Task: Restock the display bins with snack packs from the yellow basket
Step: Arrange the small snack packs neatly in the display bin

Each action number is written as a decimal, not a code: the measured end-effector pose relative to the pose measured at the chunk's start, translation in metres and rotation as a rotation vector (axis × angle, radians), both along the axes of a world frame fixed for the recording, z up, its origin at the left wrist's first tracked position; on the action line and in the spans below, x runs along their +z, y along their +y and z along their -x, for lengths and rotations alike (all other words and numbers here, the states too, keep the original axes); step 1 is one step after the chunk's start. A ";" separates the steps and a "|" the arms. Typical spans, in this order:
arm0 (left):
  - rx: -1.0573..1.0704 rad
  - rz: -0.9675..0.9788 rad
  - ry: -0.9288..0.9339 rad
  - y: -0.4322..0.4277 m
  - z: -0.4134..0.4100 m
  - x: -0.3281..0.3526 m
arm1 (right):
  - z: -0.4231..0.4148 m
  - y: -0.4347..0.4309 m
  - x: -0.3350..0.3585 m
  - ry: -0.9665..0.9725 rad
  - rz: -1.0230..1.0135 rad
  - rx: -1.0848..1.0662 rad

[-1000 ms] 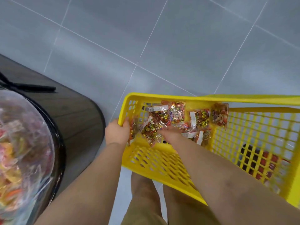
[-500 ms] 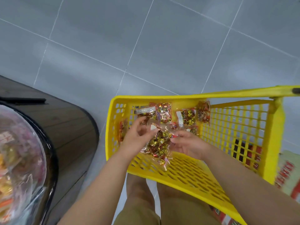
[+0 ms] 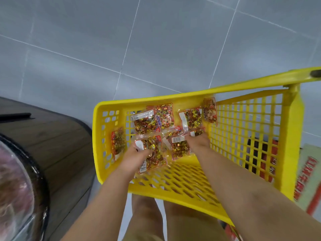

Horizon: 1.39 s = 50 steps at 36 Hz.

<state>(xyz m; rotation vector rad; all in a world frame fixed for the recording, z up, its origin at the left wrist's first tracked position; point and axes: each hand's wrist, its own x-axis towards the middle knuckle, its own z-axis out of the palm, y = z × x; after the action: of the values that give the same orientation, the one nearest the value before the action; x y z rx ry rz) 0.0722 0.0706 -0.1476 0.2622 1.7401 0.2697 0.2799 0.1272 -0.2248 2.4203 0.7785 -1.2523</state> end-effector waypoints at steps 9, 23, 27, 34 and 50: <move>0.021 0.000 0.045 0.000 0.009 -0.004 | -0.009 -0.007 -0.004 0.060 -0.058 0.135; 0.013 -0.050 0.054 0.012 -0.001 0.000 | -0.044 -0.012 0.082 0.363 -0.337 -0.189; -0.016 0.018 -0.152 0.018 -0.007 0.008 | -0.029 -0.014 0.105 0.820 -0.148 -0.309; 0.092 -0.029 -0.391 0.016 -0.006 0.011 | 0.009 -0.013 0.086 0.932 -0.015 -0.171; 0.354 -0.033 -0.088 -0.012 0.017 -0.007 | -0.019 -0.023 -0.025 0.322 0.005 -0.029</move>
<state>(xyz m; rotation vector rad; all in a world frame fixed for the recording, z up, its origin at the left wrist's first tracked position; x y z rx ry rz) 0.0554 0.0587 -0.1542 -0.0362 1.6897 0.5587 0.2987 0.1041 -0.2496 2.2615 0.8241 -1.6783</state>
